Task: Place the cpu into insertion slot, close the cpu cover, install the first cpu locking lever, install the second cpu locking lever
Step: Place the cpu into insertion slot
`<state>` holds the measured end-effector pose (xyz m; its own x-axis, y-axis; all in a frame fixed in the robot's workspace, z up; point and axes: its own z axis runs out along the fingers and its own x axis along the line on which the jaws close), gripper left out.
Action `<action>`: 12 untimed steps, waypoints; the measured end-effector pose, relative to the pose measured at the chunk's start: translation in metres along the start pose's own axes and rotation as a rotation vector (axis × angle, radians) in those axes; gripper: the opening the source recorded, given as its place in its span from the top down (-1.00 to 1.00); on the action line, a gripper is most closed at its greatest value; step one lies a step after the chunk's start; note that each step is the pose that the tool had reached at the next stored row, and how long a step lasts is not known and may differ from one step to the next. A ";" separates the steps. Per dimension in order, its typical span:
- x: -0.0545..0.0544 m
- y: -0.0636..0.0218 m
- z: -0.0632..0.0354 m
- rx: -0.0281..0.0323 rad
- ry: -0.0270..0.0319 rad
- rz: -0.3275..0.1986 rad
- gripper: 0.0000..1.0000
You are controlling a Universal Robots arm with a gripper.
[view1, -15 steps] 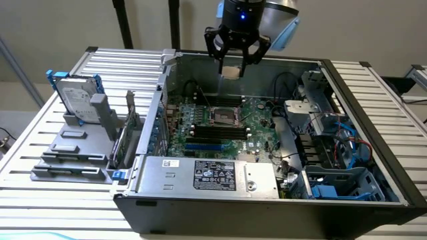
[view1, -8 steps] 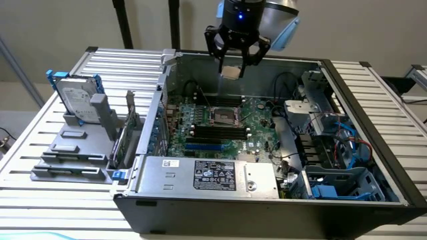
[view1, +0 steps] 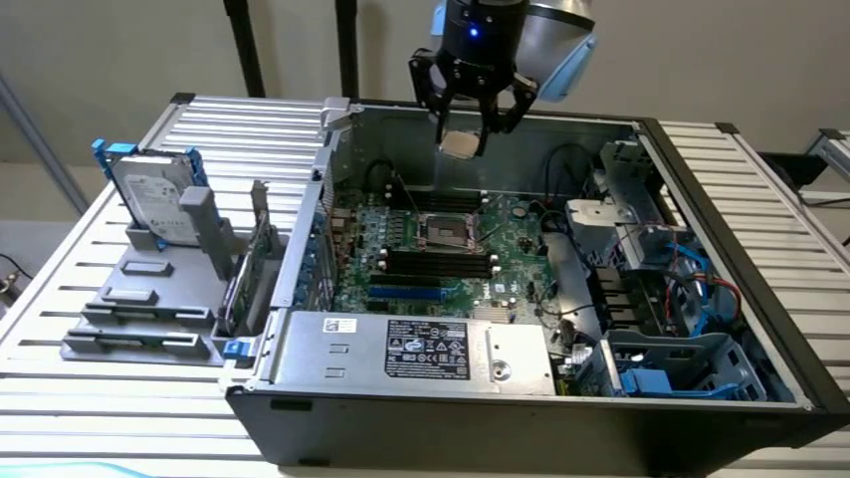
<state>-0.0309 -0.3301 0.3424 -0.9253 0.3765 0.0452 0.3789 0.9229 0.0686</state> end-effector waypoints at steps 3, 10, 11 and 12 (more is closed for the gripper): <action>0.000 0.0000 0.0000 -0.0021 -0.0029 0.050 -0.08; 0.000 0.0000 0.0000 -0.0070 -0.0101 0.167 -0.08; 0.000 0.0000 0.0000 -0.0078 -0.0111 0.184 -0.08; 0.000 0.0000 0.0000 -0.0085 -0.0121 0.200 -0.08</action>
<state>-0.0309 -0.3300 0.3424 -0.8315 0.5535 0.0468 0.5555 0.8288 0.0678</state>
